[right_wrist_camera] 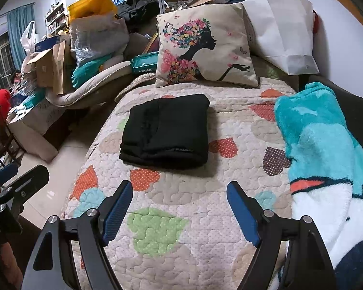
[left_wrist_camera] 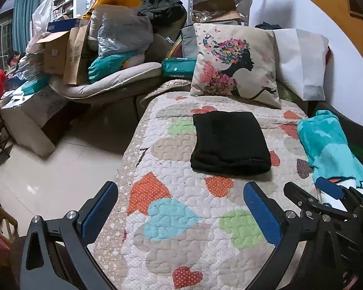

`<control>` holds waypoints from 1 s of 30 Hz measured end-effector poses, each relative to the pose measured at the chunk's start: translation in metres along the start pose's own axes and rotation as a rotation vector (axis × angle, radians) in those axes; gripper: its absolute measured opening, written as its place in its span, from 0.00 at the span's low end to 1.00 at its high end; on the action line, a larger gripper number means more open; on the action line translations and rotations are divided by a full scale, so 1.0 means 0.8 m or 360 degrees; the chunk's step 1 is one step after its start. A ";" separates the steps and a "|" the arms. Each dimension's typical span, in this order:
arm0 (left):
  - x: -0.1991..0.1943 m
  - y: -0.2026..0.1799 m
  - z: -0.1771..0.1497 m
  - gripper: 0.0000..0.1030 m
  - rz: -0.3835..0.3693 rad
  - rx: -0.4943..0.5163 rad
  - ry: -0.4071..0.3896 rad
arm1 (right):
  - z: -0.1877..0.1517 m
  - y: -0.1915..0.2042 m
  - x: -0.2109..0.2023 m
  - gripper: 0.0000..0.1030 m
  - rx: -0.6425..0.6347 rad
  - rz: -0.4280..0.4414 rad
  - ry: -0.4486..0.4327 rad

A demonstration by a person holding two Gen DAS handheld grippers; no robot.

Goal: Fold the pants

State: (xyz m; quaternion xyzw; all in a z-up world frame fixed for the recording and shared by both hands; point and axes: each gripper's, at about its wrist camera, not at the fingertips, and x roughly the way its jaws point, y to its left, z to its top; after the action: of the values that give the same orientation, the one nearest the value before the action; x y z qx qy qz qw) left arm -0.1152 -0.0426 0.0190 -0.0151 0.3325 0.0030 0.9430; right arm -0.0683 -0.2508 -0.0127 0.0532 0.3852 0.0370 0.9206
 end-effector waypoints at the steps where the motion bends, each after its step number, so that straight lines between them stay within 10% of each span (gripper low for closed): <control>1: 0.000 -0.001 0.000 1.00 0.0000 0.0001 0.0002 | 0.000 0.001 0.000 0.82 -0.0001 -0.0001 0.0002; 30: 0.019 0.002 -0.012 1.00 -0.0025 -0.0025 0.0099 | -0.006 0.006 0.009 0.83 -0.0018 0.0009 0.0043</control>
State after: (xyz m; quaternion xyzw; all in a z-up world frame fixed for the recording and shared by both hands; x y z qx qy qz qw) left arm -0.1094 -0.0416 0.0021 -0.0252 0.3615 -0.0023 0.9320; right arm -0.0669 -0.2449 -0.0202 0.0485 0.3971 0.0425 0.9155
